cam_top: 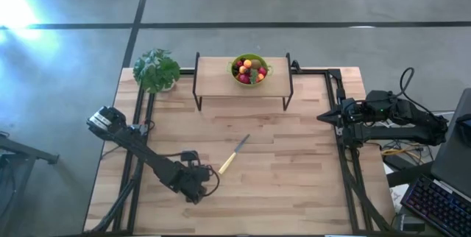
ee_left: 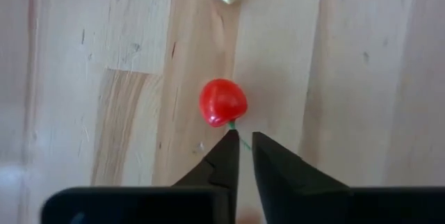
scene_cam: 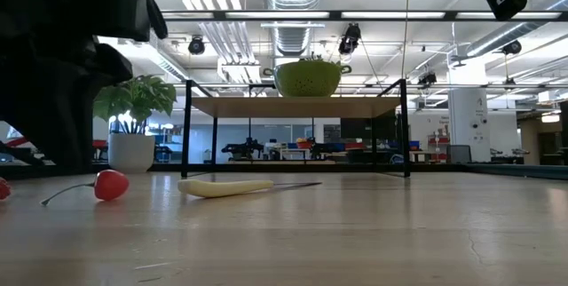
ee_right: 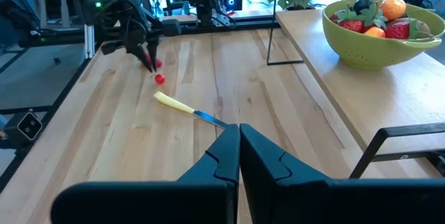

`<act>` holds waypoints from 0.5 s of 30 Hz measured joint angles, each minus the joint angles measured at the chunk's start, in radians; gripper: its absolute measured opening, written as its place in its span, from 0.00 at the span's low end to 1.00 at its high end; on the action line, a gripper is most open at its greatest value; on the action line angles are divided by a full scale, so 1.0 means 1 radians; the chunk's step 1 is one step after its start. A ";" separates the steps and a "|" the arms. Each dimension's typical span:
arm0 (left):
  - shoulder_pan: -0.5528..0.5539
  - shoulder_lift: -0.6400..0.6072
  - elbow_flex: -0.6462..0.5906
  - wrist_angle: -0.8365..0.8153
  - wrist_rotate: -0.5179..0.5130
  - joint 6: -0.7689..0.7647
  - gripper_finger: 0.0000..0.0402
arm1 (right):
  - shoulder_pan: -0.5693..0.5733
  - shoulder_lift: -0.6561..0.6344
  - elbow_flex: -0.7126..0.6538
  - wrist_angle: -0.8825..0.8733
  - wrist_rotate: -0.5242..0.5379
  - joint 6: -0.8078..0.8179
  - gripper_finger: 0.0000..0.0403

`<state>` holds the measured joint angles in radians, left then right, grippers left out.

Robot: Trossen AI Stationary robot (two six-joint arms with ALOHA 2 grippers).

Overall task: Pick & Place Fruit
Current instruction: Put the red cherry into the strainer bowl

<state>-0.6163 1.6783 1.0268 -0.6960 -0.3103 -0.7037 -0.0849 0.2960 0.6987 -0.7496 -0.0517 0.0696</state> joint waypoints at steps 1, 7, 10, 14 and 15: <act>0.000 0.000 0.003 0.001 0.000 -0.007 0.13 | 0.000 0.000 0.000 0.000 0.000 0.000 0.02; 0.000 0.000 -0.001 0.004 0.003 -0.108 0.31 | 0.000 0.000 0.000 0.000 0.000 0.000 0.02; 0.000 -0.001 -0.001 0.006 0.002 -0.113 0.42 | 0.000 0.000 0.000 0.000 0.000 0.000 0.02; 0.001 0.000 -0.002 0.006 0.001 -0.114 0.51 | 0.000 0.000 0.000 0.000 0.000 0.000 0.02; 0.001 0.001 -0.002 0.006 0.000 -0.115 0.52 | 0.000 0.000 0.000 0.000 0.000 0.000 0.02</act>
<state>-0.6151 1.6794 1.0252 -0.6901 -0.3107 -0.8183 -0.0847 0.2958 0.6989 -0.7498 -0.0517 0.0696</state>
